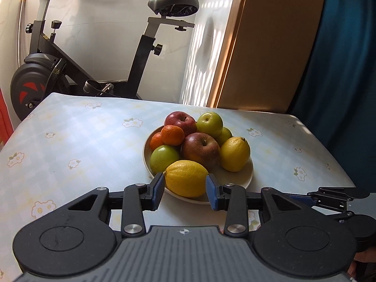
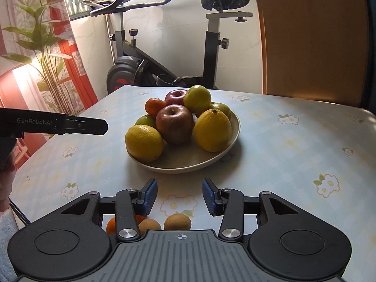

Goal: Organize fruits
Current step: 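Open the left gripper to release the lemon on the plate, then grasp the small brown kiwi with the right gripper while the left moves to a tangerine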

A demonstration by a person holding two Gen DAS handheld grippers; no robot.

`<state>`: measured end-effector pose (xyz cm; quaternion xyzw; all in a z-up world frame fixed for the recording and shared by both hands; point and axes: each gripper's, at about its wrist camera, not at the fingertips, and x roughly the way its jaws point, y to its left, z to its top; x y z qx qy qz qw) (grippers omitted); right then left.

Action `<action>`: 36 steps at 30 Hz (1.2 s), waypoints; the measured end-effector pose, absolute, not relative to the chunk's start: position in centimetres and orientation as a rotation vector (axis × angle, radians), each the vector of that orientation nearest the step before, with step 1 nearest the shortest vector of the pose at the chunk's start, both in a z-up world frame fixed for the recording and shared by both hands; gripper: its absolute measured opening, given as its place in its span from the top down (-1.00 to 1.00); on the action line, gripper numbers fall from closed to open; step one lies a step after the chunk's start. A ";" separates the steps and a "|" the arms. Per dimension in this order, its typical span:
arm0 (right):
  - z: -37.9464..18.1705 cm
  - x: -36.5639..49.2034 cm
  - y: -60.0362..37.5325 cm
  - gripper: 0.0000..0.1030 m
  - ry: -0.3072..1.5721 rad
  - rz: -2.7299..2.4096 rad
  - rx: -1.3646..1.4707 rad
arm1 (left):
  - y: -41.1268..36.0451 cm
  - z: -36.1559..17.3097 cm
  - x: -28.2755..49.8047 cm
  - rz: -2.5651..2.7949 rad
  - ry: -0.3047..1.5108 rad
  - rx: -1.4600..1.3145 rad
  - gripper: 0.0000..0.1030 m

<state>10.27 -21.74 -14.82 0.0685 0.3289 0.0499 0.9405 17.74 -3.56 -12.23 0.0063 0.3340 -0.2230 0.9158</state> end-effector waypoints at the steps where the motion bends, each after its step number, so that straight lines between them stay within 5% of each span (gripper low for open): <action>1: -15.1 10.1 -21.8 0.36 0.678 0.102 0.140 | -3.7 -12.2 17.4 -0.463 0.686 0.014 0.22; 36: -18.1 9.8 -23.0 0.41 0.741 0.133 0.304 | -5.4 -15.2 14.0 -0.498 0.759 0.051 0.22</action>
